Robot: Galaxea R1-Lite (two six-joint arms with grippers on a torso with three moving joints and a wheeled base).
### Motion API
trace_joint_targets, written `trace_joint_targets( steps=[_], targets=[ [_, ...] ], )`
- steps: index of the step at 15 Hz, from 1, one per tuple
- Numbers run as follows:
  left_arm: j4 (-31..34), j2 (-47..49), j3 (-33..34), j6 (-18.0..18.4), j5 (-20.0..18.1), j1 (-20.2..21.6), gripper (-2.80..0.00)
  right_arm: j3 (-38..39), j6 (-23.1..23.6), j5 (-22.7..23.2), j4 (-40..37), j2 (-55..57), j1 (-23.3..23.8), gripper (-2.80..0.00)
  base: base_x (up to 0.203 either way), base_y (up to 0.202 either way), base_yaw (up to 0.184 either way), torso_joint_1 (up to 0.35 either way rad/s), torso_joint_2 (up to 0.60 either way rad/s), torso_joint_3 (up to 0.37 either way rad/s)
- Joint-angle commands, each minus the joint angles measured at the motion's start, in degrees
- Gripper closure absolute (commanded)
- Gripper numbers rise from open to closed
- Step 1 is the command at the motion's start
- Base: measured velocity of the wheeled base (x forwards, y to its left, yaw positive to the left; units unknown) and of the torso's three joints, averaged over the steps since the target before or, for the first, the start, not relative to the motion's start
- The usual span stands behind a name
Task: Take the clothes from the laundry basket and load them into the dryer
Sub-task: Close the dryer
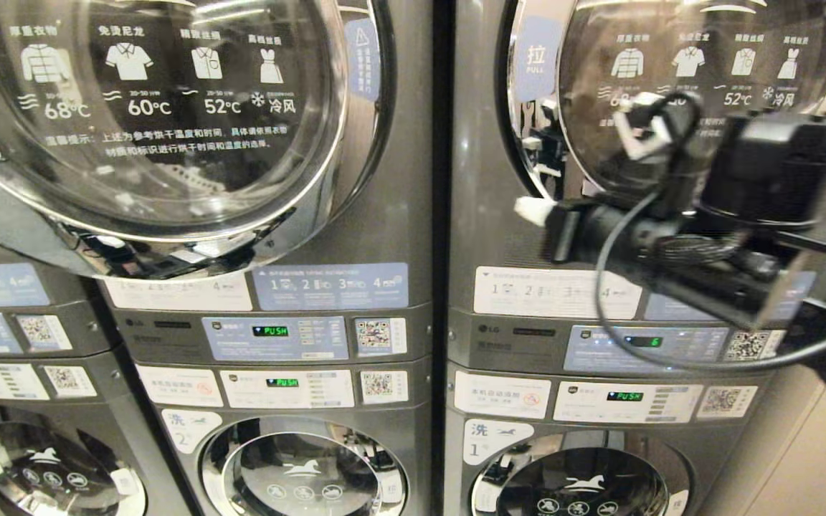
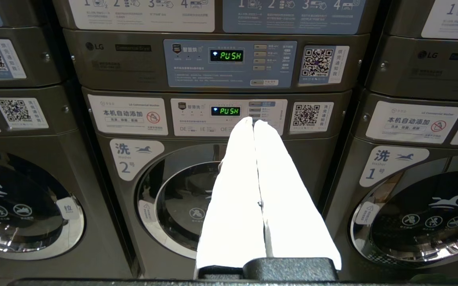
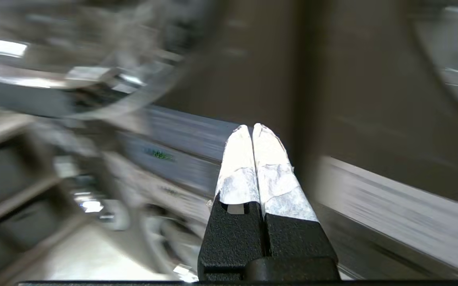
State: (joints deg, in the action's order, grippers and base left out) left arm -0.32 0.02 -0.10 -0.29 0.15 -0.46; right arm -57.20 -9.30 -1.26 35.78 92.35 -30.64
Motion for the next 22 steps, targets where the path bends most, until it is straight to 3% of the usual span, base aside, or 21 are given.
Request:
trace_joint_targets(
  steps=[1,3,5,7,10,14,17,22],
  targets=[
    [0.0,0.0,0.0,-0.1,0.0,0.0,0.00,12.5,0.6,3.5,-0.1,-15.8,10.6,0.00,0.000,0.000,0.000,0.000,0.00,0.000],
    [0.0,0.0,0.0,-0.1,0.0,0.0,0.00,25.4,2.5,5.4,-0.8,-25.3,17.0,0.00,0.000,0.000,0.000,0.000,0.00,0.000],
    [0.0,0.0,0.0,-0.1,0.0,0.0,0.00,35.3,5.9,2.6,-1.2,-33.8,20.9,0.00,0.000,0.000,0.000,0.000,0.00,0.000],
    [0.0,0.0,0.0,-0.1,0.0,0.0,0.00,44.1,10.4,-0.1,-3.1,-42.4,22.9,0.00,0.000,0.000,0.000,0.000,0.00,0.000],
    [0.0,0.0,0.0,0.0,0.0,0.0,0.00,54.2,13.2,-1.6,-7.2,-52.9,24.1,0.00,0.000,0.000,0.000,0.000,0.00,0.000],
    [0.0,0.0,0.0,0.0,0.0,0.0,0.00,57.0,14.8,-1.3,-23.0,-66.7,26.3,0.00,0.000,0.000,0.000,0.000,0.00,0.000],
    [0.0,0.0,0.0,-0.1,0.0,0.0,0.00,56.9,16.0,1.6,-33.4,-78.7,29.5,0.00,0.000,0.000,0.000,0.000,0.00,0.000],
    [0.0,0.0,0.0,0.0,0.0,0.0,0.00,56.5,17.9,3.1,-37.2,-92.4,31.1,0.00,0.000,0.000,0.000,0.000,0.00,0.000]
  ],
)
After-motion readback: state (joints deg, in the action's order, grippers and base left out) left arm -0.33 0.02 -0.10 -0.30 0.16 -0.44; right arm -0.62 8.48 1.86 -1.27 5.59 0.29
